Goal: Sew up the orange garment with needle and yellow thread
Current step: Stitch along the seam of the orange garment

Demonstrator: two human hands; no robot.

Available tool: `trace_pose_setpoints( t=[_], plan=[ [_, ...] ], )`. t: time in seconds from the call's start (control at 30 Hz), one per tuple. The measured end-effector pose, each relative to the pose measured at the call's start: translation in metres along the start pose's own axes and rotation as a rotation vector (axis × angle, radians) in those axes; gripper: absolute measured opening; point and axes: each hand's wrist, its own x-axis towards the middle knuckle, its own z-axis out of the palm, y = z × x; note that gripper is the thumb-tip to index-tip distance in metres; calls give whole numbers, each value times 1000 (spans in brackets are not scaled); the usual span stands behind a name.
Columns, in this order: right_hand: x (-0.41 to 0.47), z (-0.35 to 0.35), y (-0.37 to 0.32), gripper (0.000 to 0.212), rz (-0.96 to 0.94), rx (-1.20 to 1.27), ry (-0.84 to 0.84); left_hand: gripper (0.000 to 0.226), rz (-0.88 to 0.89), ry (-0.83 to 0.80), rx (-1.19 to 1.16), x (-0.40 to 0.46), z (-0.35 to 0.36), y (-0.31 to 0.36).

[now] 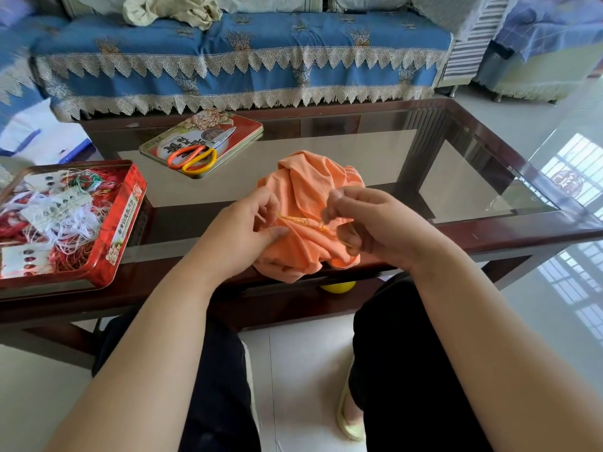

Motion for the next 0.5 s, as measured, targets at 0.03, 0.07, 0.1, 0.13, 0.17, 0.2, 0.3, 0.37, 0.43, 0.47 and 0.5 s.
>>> trace_pose_setpoints(
  t=[0.03,0.07,0.1,0.13,0.17,0.2,0.3,0.37,0.43,0.47,0.5],
  plan=[
    [0,3,0,25,-8,-113,-28,20,13,0,-43,-1,-1,0],
    [1,6,1,25,-19,-202,-43,20,30,-4,-86,-2,-2,1],
    [2,9,2,25,-30,-265,-59,21,49,-11,-127,-2,-1,2],
    [4,12,3,24,-39,-311,-77,22,68,-20,-161,-2,-1,2],
    [4,15,5,21,-48,-345,-93,22,79,-26,-187,-2,0,2],
    [5,18,7,17,-61,-370,-96,22,81,-28,-204,-2,1,1],
    [5,20,12,20,-129,-387,-31,23,78,-1,-222,0,1,0],
    [5,18,14,23,-198,-442,30,21,62,15,-223,1,2,1],
    [5,18,18,20,-274,-528,90,22,27,38,-228,1,3,1],
    [6,18,20,19,-313,-583,123,26,13,53,-224,2,3,1],
    [7,18,22,18,-356,-638,157,29,6,68,-211,2,5,1]
  ],
)
